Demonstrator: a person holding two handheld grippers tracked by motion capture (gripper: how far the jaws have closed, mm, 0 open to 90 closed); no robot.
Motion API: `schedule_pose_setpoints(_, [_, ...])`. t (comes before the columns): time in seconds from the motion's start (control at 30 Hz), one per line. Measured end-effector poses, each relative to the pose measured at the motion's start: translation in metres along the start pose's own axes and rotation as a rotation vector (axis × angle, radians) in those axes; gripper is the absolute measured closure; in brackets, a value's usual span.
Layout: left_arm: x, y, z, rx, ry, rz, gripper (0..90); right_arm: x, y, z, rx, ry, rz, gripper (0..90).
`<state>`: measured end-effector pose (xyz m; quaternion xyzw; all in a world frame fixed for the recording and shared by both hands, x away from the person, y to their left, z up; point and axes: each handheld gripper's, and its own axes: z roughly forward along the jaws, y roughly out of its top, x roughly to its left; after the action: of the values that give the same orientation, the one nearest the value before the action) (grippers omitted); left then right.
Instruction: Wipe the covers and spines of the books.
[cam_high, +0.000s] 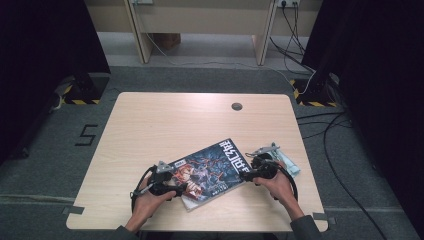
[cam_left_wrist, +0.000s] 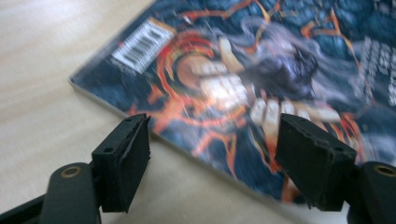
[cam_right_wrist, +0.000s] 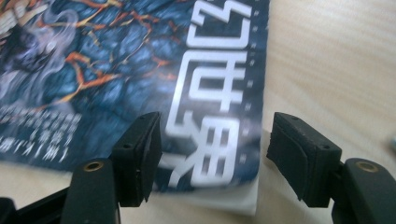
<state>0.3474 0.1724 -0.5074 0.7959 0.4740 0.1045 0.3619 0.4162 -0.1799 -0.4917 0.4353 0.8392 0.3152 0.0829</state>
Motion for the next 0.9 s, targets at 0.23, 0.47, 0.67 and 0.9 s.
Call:
schedule_pose_setpoints(0.23, [-0.018, -0.009, -0.008, 0.011, -0.03, 0.034, 27.1, -0.002, 0.011, 0.014, -0.009, 0.003, 0.023, 34.3])
schedule_pose_setpoints(0.47, [-0.022, -0.012, -0.006, 0.02, -0.032, 0.051, 26.3, 0.004, 0.017, 0.021, -0.006, 0.001, 0.01, 31.5])
schedule_pose_setpoints(0.67, [-0.014, -0.007, -0.004, 0.017, -0.02, 0.047, 26.4, 0.008, 0.004, 0.009, 0.016, 0.034, 0.043, 31.9])
schedule_pose_setpoints(0.9, [0.0, 0.001, 0.001, 0.01, -0.005, 0.033, 27.8, 0.02, -0.015, -0.006, 0.044, 0.069, 0.024, 31.5])
